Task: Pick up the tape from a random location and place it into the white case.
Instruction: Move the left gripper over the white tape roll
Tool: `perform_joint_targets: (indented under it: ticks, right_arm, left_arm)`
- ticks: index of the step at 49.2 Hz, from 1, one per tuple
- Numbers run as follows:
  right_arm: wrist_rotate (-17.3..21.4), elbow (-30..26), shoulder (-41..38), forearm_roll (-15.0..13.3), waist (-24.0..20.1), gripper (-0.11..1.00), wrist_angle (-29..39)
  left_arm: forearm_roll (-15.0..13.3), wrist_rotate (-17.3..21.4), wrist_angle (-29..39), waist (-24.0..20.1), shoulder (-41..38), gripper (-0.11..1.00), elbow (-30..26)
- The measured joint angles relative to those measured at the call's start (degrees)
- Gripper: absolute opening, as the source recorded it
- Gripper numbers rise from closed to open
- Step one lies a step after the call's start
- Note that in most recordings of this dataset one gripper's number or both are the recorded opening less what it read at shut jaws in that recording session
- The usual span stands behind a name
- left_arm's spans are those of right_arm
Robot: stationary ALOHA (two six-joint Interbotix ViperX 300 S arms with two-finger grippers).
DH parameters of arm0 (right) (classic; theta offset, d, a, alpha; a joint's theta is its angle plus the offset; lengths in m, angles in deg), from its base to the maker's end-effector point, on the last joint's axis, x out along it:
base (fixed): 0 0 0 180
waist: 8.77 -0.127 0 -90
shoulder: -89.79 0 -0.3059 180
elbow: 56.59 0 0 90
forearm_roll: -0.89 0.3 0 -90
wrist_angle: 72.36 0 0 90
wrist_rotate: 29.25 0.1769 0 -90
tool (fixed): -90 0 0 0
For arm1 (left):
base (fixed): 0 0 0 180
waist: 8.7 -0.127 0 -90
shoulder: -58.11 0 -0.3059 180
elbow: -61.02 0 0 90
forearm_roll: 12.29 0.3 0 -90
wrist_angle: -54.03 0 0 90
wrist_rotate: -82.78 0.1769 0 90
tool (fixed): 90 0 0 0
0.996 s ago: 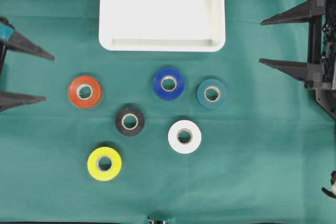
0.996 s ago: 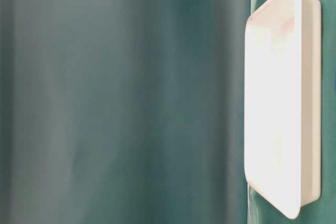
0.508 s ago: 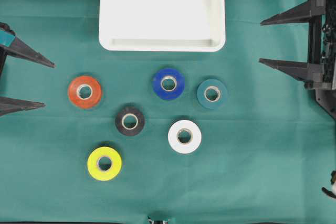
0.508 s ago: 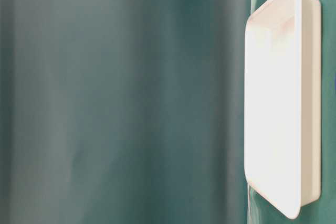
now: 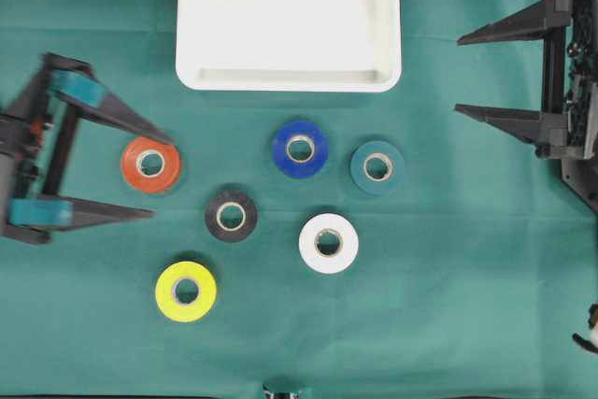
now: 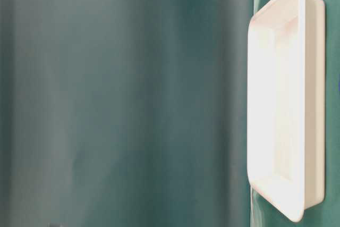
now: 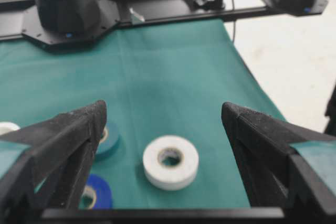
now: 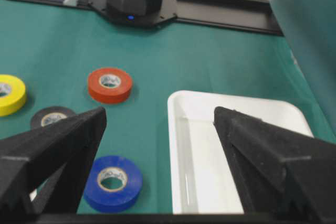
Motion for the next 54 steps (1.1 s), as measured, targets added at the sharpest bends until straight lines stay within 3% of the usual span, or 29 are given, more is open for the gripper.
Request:
perform_joint_targets:
  ticks: [30,45,54]
  right_arm:
    - [0.0,0.0,-0.2,0.0,0.0,0.93,-0.1]
    - [0.0,-0.1,-0.2,0.0,0.1,0.92,-0.1]
    - [0.0,0.0,-0.2,0.0,0.1,0.92,-0.1]
  left_arm:
    - [0.0,0.4,2.1,0.4,-24.2,1.0,-23.3]
    - [0.0,0.4,5.0,0.4,-30.6,1.0,-31.5]
    - [0.0,0.7,5.4,0.2,-32.5,1.0,-33.4]
